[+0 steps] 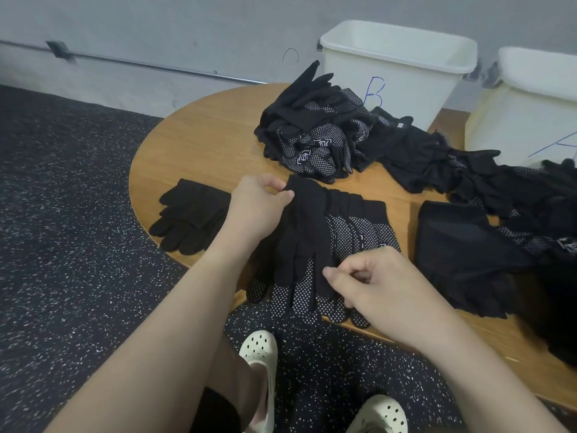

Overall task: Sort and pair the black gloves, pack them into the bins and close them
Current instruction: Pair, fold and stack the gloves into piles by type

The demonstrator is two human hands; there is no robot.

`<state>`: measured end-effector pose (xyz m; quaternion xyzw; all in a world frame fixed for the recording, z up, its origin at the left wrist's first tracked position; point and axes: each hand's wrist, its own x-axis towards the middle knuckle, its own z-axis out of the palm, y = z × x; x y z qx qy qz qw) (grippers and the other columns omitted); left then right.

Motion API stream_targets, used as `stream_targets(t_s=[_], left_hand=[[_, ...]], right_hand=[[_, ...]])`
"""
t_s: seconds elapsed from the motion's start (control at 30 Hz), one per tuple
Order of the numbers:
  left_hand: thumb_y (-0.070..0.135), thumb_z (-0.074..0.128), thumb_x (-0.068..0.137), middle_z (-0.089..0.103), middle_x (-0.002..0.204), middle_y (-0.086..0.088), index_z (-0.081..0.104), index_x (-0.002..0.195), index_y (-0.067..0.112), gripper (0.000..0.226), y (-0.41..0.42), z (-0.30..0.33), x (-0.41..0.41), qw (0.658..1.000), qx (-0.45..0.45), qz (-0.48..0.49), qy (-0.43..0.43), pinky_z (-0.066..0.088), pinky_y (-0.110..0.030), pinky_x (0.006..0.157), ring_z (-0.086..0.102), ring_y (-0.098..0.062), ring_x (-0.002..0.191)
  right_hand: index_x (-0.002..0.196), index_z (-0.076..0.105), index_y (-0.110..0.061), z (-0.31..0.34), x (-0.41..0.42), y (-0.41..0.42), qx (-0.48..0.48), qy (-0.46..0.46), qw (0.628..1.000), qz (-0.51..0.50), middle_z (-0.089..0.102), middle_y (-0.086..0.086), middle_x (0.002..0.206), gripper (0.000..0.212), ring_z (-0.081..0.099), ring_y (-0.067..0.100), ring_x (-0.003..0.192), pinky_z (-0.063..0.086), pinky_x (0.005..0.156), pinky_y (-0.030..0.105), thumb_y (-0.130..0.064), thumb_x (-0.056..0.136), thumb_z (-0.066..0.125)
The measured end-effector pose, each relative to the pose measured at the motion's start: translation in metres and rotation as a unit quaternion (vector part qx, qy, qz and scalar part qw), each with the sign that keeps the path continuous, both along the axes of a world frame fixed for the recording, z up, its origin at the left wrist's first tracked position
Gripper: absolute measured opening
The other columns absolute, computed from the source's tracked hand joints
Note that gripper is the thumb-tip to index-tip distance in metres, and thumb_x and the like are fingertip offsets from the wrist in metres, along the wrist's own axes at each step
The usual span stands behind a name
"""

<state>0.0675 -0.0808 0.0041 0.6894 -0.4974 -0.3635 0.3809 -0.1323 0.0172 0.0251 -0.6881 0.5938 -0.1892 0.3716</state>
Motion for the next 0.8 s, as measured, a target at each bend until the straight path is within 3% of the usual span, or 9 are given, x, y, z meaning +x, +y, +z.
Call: stream_targets(t_s=[0.13,0.23,0.4,0.5,0.63,0.8], left_hand=[[0.044,0.076,0.090,0.070,0.104,0.000,0.067,0.117,0.020,0.037,0.005,0.003,0.003,1.000,-0.002,0.011,-0.009,0.051,-0.029,0.070,0.068,-0.018,0.096],[0.051,0.077,0.086,0.070,0.108,0.000,0.065,0.115,0.024,0.042,0.014,0.005,0.014,1.000,-0.002,0.019,-0.004,0.055,-0.035,0.080,0.068,-0.018,0.099],[0.049,0.080,0.085,0.070,0.103,0.004,0.062,0.117,0.027,0.043,0.027,0.009,0.025,1.000,0.007,0.000,0.011,0.052,-0.030,0.069,0.068,-0.013,0.095],[0.043,0.082,0.086,0.071,0.104,0.001,0.060,0.119,0.027,0.043,0.033,0.013,0.029,0.999,0.018,-0.011,0.038,0.061,-0.029,0.063,0.071,-0.014,0.095],[0.036,0.082,0.087,0.070,0.107,-0.003,0.057,0.122,0.025,0.045,0.039,0.016,0.034,0.998,0.030,-0.022,0.043,0.066,-0.041,0.072,0.073,-0.019,0.093],[0.029,0.083,0.087,0.065,0.111,-0.009,0.055,0.127,0.019,0.050,0.049,0.019,0.040,0.996,0.045,-0.014,0.079,0.066,-0.041,0.068,0.077,-0.021,0.076]], right_hand=[[0.063,0.070,-0.029,-0.002,-0.002,-0.003,-0.009,-0.005,1.000,0.007,0.067,0.000,0.059,0.042,0.045,0.004,0.041,0.039,0.045,0.024,-0.050,0.097,0.059],[0.062,0.069,-0.027,-0.005,-0.002,-0.001,-0.012,-0.010,1.000,0.012,0.063,-0.003,0.053,0.037,0.044,0.003,0.041,0.037,0.045,0.019,-0.042,0.096,0.066],[0.066,0.069,-0.025,-0.004,0.000,-0.001,-0.014,-0.007,1.000,0.005,0.060,-0.008,0.050,0.032,0.044,0.003,0.039,0.036,0.044,0.015,-0.033,0.097,0.068],[0.067,0.066,-0.028,-0.001,0.003,0.000,-0.081,0.018,0.996,-0.016,0.058,-0.013,0.050,0.028,0.048,0.004,0.042,0.043,0.049,0.023,-0.040,0.093,0.070],[0.073,0.059,-0.035,0.003,0.011,0.002,-0.208,0.056,0.977,-0.012,0.055,-0.015,0.060,0.018,0.055,0.006,0.062,0.040,0.054,0.023,-0.047,0.082,0.068],[0.084,0.065,-0.034,-0.004,0.019,-0.004,-0.209,0.098,0.973,0.021,0.051,-0.012,0.063,0.014,0.053,0.004,0.065,0.041,0.060,0.028,-0.043,0.085,0.076]])
